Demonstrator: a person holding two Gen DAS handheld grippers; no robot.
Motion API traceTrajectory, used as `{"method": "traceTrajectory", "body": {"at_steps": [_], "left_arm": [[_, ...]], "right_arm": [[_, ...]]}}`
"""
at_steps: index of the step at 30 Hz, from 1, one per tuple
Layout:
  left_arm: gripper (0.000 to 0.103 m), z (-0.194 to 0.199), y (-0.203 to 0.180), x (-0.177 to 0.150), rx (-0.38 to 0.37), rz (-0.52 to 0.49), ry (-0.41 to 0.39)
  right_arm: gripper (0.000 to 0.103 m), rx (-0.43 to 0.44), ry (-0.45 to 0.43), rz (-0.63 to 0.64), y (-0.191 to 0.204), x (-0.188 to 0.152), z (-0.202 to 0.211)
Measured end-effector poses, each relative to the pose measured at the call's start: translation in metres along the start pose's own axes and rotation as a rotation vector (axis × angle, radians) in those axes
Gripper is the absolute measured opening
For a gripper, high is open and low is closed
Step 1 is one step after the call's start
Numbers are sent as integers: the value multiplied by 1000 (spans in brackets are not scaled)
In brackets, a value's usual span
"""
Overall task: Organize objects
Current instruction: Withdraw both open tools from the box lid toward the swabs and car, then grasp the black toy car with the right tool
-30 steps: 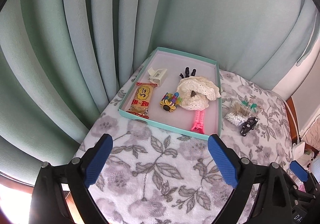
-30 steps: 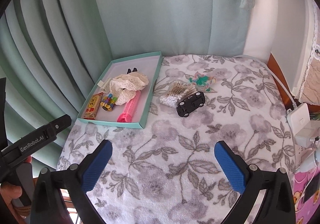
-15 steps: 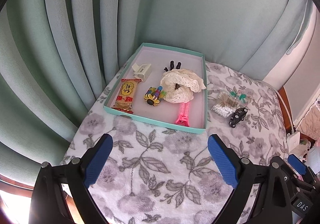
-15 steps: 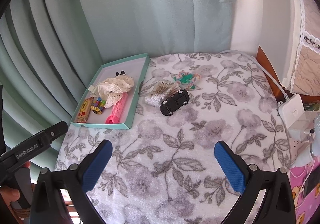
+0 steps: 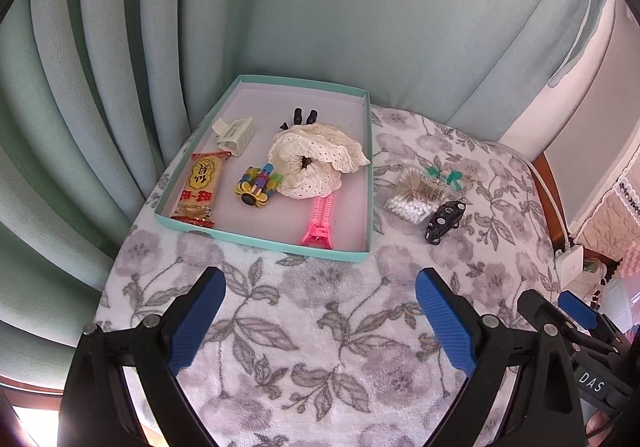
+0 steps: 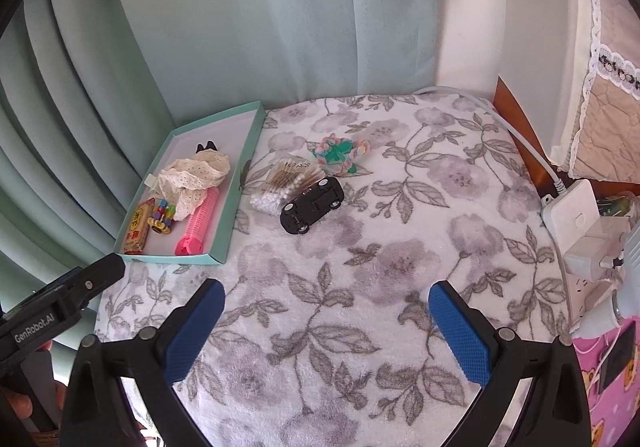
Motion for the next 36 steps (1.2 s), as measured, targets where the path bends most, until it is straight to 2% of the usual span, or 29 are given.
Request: {"method": "traceTrajectory", "body": {"at_steps": [17,33,36], "left_arm": [[96,-50,-16,25,-51,-42,72],[95,-94,-31,61,-83,-100,119],[92,-99,-34,64,-89,-116,126]], "right_arm": [[103,-40,69,-29,-5,22,-56],[103,-49,122,-17,13,50,-116],[100,-50,122,-16,18,54,-125]]}}
Point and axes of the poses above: each gripper's, at about its wrist camera, not at the fingertips, and z roughly against the way its jaws point, y to its left, x to its top, the point moved 8 cm from there along -z, roughly the way its jaws point, and after that the axes turned 8 degrees about y, right-handed, at the moved point
